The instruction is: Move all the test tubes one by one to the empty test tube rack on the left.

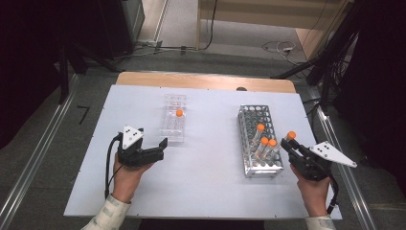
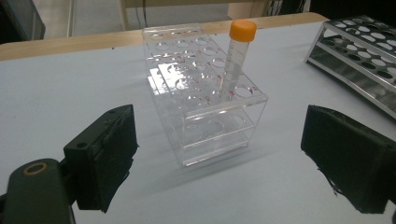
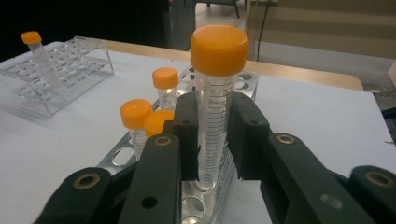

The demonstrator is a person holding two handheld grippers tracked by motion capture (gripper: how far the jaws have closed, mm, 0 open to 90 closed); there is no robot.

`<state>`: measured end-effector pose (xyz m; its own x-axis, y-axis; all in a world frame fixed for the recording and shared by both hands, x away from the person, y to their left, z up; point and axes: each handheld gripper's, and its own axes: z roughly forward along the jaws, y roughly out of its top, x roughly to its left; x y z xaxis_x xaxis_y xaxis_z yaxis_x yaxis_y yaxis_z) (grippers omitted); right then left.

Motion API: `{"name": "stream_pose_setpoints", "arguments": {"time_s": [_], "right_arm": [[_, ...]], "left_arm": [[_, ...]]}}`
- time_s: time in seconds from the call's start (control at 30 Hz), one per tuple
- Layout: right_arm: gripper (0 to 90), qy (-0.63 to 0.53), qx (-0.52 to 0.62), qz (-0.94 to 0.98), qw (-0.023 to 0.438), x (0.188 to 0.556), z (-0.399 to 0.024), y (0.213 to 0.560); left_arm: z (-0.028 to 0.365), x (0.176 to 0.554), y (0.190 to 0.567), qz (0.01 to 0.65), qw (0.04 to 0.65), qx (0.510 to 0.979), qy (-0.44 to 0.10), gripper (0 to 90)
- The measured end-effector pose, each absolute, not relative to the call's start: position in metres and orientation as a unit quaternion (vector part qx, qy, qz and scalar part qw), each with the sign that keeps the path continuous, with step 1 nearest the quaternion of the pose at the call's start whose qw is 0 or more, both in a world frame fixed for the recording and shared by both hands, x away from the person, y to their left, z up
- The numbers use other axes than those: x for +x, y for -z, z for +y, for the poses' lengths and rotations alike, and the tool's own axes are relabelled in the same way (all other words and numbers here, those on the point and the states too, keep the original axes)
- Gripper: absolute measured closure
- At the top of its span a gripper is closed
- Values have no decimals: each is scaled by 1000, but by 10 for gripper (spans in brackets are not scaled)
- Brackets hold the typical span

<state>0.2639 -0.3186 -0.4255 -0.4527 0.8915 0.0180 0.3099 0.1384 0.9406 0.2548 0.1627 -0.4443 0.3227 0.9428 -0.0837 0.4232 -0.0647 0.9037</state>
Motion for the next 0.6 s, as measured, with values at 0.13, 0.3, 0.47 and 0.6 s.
{"name": "stream_pose_setpoints", "arguments": {"time_s": [0.13, 0.3, 0.47, 0.6], "right_arm": [[719, -502, 431, 690, 293, 259, -322, 420], [720, -510, 426, 687, 293, 250, -325, 414], [719, -521, 420, 686, 285, 239, -326, 407], [720, -526, 413, 691, 276, 231, -324, 404]], "left_arm": [[161, 254, 444, 505, 457, 675, -284, 110], [162, 254, 443, 505, 460, 674, -284, 110], [162, 254, 443, 504, 460, 674, -285, 110], [162, 253, 442, 502, 459, 675, -286, 111]]}}
